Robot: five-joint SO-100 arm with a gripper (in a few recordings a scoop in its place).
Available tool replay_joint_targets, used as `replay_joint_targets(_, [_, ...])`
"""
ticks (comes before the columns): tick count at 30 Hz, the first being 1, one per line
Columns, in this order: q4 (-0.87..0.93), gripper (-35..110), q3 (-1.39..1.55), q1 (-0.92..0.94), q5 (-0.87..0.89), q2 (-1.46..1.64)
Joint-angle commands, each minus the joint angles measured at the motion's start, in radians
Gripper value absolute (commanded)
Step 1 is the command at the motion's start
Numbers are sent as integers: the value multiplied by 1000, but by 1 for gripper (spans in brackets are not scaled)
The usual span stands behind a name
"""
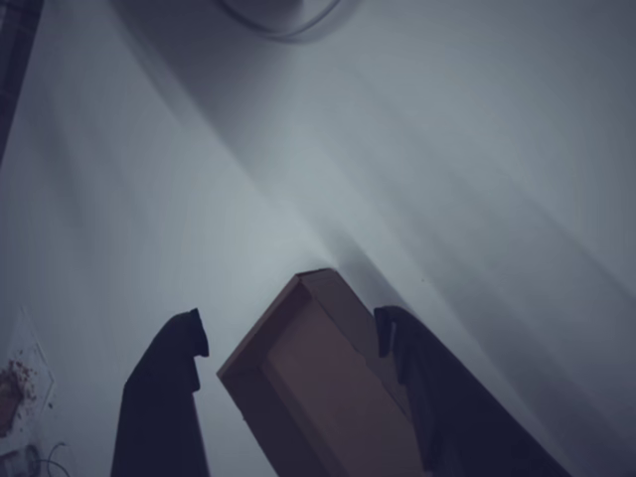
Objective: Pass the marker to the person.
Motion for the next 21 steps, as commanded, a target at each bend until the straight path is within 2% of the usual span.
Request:
replay_joint_targets(1, [-12,38,-9,-3,-6,41])
replay_joint_targets(21, [-34,38,11,2,-14,51])
